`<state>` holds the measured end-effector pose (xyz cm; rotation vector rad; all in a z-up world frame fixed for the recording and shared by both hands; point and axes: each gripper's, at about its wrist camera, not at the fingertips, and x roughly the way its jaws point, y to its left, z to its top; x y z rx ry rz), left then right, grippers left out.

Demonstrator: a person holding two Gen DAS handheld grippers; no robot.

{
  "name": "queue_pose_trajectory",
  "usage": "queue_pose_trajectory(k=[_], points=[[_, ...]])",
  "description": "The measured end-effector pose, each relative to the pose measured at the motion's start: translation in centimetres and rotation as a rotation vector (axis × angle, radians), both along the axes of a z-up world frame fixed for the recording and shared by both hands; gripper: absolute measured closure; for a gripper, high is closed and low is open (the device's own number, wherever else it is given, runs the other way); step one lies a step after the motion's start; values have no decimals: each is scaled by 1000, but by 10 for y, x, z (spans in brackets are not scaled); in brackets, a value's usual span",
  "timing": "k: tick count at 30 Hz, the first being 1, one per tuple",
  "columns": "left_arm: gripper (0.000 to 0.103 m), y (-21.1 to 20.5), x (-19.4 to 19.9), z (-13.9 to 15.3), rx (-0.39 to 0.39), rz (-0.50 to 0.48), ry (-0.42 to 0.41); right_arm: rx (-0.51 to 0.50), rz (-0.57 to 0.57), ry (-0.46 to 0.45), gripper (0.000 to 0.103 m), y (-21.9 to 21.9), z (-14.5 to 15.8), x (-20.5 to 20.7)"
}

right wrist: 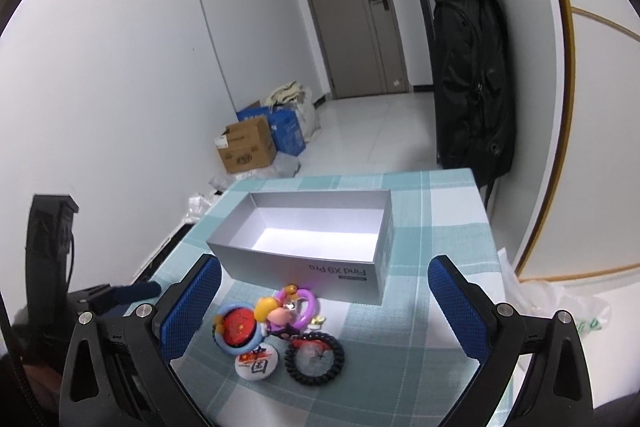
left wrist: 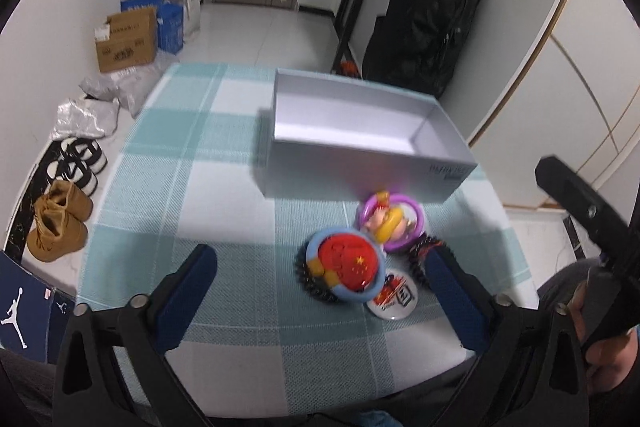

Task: Organize jewelry
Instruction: 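Move the left tool down toward the blue ring toy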

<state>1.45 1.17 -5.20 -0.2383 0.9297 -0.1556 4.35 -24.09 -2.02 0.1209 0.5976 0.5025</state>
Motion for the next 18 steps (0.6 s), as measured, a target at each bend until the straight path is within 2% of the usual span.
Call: queue_pose_trajectory(k=[3,8,14,16,17,18], points=[[11,-2,6,-8,7,-27,54,-10,4,27,0,2,-4,5],[11,-9,12,-12,-3,-73,75,-6,0,80,0,1,-11,15],[11,-24,17,-20,131,-140,64,23,-5,113,0,-3,-13,20],[18,-27,18,-21,172,-154,63,30,-6,118,0,-4,-12,20],[34,-27,19,-23,174,-168,73,33,-5,118,0,-4,-12,20],[43,-27,20,-24,169,-173,83,33,-5,117,0,-3,-12,20]])
